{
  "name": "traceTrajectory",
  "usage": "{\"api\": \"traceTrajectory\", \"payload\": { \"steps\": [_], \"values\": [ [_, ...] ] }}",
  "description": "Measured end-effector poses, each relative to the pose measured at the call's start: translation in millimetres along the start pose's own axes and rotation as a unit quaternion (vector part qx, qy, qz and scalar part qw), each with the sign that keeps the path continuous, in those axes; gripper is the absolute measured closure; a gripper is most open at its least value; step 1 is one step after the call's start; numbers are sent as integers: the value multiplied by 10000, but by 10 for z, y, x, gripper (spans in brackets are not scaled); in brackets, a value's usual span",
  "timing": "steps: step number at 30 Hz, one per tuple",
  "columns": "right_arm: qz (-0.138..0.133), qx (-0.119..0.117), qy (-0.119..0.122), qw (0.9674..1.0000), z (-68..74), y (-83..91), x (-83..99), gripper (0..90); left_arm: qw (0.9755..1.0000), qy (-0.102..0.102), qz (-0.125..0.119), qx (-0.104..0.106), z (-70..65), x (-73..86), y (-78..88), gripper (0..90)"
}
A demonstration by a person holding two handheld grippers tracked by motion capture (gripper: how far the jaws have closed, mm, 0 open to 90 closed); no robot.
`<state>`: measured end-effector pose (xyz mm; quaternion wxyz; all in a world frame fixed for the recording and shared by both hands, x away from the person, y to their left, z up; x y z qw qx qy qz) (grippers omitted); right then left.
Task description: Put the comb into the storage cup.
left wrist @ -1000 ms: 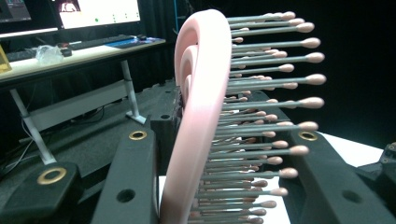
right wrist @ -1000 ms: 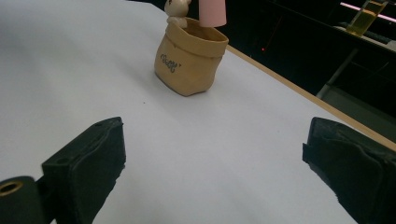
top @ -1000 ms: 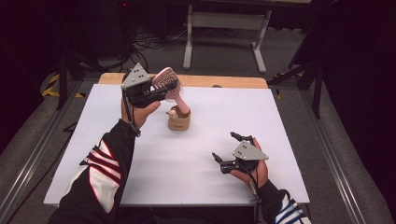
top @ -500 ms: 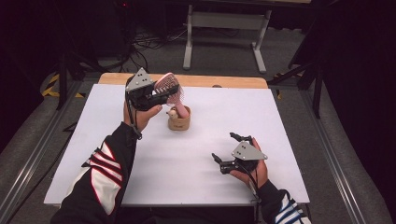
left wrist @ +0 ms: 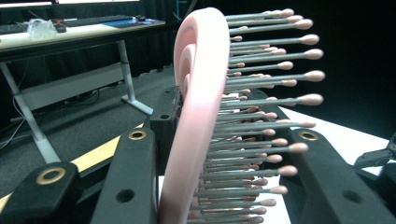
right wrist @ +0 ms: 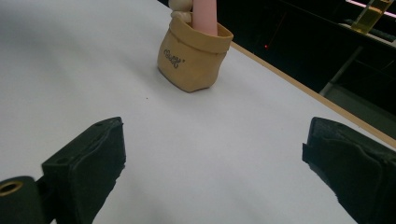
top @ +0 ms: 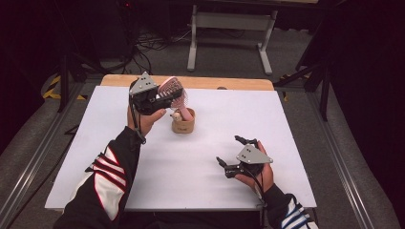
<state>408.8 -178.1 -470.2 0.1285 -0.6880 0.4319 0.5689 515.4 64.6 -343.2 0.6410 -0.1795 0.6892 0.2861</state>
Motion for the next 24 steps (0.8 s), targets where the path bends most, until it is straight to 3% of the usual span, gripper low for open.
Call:
{"api": "traceTrajectory", "payload": {
  "steps": [8, 24],
  "values": [
    [25, -5, 0, 10000, 4, -6, 6, 62, 9999, 120, -44, -5, 59, 37, 34, 609],
    [63, -8, 13, 10000, 10, -9, 12, 64, 9993, 286, 226, -62, 96, 269, -28, 610]
  ]
}}
Point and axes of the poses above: each handheld gripper's, and its own axes: y roughly backward along the jaws, x roughly out of its underside, z roughly to its left, the point moved 7 cm from there along -y, roughly forward along the jaws, and after that the axes turned 1 degree about -z, right-handed, at the moved point
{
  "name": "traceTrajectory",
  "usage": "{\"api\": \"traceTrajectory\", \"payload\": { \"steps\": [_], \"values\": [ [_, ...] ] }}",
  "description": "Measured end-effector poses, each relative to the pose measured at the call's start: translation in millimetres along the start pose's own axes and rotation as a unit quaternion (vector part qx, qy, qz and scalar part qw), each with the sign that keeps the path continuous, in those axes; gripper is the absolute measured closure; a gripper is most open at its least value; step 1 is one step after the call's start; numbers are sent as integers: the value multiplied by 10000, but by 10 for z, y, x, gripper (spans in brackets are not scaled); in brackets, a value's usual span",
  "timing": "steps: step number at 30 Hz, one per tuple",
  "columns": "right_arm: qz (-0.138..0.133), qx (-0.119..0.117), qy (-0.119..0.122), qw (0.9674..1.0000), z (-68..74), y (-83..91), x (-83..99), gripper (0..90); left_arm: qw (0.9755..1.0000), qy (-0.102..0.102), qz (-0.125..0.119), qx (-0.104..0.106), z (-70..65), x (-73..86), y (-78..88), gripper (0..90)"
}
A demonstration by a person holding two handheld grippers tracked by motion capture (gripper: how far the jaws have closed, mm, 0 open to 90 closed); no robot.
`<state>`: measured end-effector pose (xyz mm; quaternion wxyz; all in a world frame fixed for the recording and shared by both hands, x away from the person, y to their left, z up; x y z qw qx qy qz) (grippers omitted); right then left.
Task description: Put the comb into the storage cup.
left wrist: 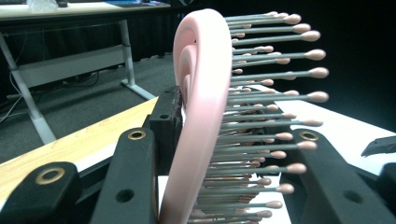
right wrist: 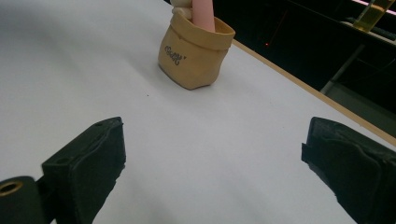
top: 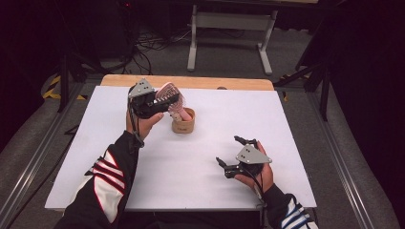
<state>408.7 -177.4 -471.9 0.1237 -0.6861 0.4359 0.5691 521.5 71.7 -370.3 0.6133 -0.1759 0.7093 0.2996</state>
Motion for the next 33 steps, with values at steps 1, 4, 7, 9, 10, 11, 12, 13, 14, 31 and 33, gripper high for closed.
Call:
{"api": "traceTrajectory", "payload": {
  "steps": [1, 4, 7, 9, 10, 11, 12, 13, 14, 31, 33],
  "values": [
    [-2, -2, -3, 10000, -1, 1, 0, 63, 10000, 0, -5, 3, 1, 2, -2, 610],
    [-2, -3, 0, 10000, -1, 1, 0, 64, 10000, 22, -14, -1, 1, 7, -4, 609],
    [0, -11, 3, 10000, 4, -1, 1, 63, 10000, 14, -23, -5, 6, 13, -8, 607],
    [-3, -12, 5, 10000, 4, -1, 0, 64, 10000, 26, -25, -19, 14, 17, -11, 605],
    [-5, -9, 7, 10000, 3, -1, -1, 64, 10000, 36, -34, -30, 17, 18, -13, 604],
    [-7, -7, 10, 10000, 3, -1, -2, 64, 10000, 37, -33, -32, 20, 20, -14, 603],
    [-9, -7, 12, 10000, 4, 0, -3, 64, 10000, 41, -32, -28, 23, 21, -13, 602],
    [-7, -6, 15, 10000, 5, 0, -3, 64, 10000, 17, -44, -58, 30, 20, -12, 602],
    [-7, -8, 16, 10000, 6, 0, -3, 64, 9999, 15, -43, -108, 37, 22, -12, 598],
    [17, -39, 8, 10000, 12, -9, 5, 65, 9995, 113, -232, -170, 106, -14, 51, 502],
    [17, -35, 20, 10000, 14, -10, 4, 65, 9995, 92, -245, -188, 108, -22, 54, 497]
  ]
}}
Point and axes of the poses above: each handheld gripper's, and its own axes: y roughly backward along the jaws, x roughly out of its underside, z roughly to its left, the point moved 7 cm from there along -y, roughly forward along the jaws, and after that the axes turned 1 degree about -z, right-handed, at the moved point
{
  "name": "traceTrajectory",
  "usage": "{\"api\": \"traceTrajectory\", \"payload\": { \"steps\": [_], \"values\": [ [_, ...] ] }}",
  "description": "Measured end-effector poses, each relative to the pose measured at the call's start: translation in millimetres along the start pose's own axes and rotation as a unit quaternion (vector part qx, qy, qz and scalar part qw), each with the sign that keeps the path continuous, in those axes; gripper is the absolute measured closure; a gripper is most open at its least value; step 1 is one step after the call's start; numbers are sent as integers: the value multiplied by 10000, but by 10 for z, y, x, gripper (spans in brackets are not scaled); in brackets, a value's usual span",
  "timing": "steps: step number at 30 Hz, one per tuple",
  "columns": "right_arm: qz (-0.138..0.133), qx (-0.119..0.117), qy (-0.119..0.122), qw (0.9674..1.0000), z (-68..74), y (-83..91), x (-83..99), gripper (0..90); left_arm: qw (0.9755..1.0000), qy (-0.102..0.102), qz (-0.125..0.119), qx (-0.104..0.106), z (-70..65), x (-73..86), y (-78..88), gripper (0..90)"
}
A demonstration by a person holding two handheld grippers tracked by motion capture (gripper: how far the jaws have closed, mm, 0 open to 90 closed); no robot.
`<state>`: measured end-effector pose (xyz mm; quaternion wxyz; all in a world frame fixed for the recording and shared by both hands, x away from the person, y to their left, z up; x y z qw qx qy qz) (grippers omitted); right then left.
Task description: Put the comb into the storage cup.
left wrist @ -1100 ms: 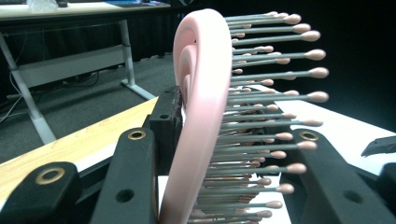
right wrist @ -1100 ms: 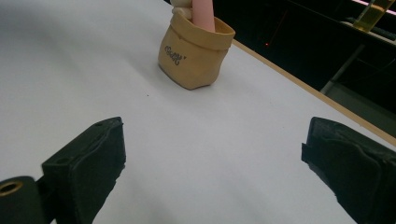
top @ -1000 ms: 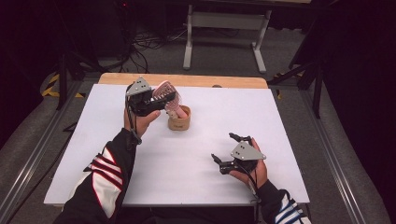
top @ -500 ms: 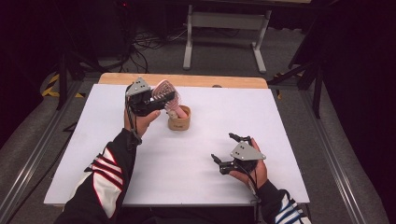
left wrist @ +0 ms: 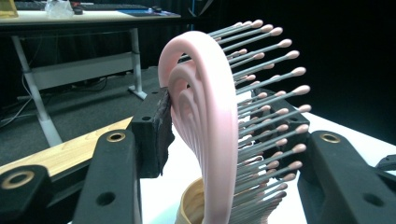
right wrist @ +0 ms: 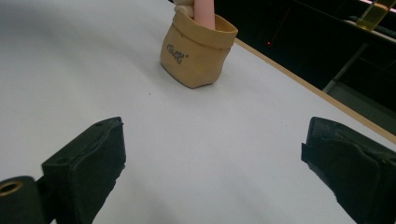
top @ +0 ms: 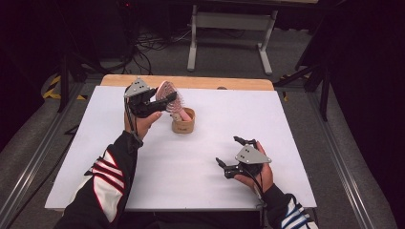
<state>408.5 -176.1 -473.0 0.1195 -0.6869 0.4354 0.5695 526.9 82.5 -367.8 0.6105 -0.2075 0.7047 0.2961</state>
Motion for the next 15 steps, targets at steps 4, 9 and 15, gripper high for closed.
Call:
{"api": "traceTrajectory", "payload": {
  "steps": [4, 9, 15],
  "values": [
    [-2, -3, -3, 10000, -1, 2, -1, 65, 10000, -17, 1, -18, 8, -10, 9, 474],
    [-14, 5, -14, 10000, -4, 6, -3, 65, 10000, -67, -7, -66, 10, -31, 23, 455],
    [-21, 11, -2, 10000, 0, 8, -9, 65, 9998, -75, -51, -187, 32, -72, 67, 376]
  ]
}}
Point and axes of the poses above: each handheld gripper's, and its own axes: y roughly backward along the jaws, x roughly out of its underside, z roughly to its left, the point moved 7 cm from there along -y, roughly forward along the jaws, and after that the axes turned 1 degree about -z, right-handed, at the moved point
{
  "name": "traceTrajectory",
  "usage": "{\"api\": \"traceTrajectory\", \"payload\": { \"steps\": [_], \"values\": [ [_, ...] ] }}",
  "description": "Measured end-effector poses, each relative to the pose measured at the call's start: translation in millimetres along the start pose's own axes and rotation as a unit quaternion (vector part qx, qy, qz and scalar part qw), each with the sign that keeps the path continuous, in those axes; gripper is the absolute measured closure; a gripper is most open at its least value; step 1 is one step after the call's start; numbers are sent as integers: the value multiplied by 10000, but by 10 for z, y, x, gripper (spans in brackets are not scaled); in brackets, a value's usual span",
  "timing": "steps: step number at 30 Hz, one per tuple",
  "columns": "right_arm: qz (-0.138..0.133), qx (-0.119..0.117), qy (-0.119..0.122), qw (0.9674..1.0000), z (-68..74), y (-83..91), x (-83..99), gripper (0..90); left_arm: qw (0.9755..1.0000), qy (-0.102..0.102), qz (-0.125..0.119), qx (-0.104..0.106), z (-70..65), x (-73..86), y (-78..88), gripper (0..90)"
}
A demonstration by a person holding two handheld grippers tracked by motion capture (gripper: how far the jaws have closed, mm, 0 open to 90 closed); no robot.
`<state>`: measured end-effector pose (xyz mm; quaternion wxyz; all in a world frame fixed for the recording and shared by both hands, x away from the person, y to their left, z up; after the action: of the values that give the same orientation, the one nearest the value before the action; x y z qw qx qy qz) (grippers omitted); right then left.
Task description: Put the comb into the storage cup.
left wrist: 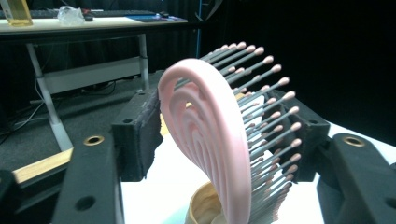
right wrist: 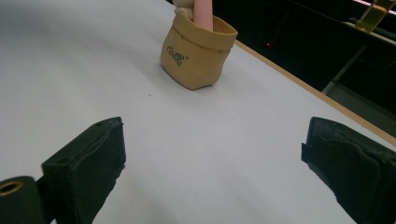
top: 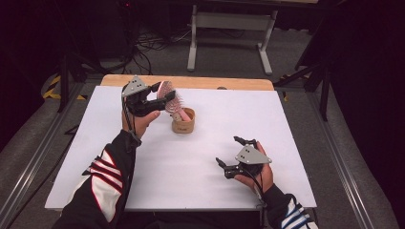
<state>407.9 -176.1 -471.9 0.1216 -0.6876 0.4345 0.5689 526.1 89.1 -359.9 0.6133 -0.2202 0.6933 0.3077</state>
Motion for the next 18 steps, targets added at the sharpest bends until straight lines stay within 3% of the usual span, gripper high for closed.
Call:
{"api": "traceTrajectory", "payload": {
  "steps": [18],
  "values": [
    [1, -1, 13, 10000, -1, 1, 0, 64, 9999, -140, -56, -41, -23, -56, 64, 311]
  ]
}}
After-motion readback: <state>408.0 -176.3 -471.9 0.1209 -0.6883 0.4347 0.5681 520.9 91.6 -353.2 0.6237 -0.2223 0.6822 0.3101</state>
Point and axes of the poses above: each handheld gripper's, and its own axes: y roughly backward along the jaws, x roughly out of its underside, z roughly to its left, the point moved 7 cm from there along -y, roughly forward along the jaws, and after that the axes turned 1 degree about -z, right-handed, at the moved point
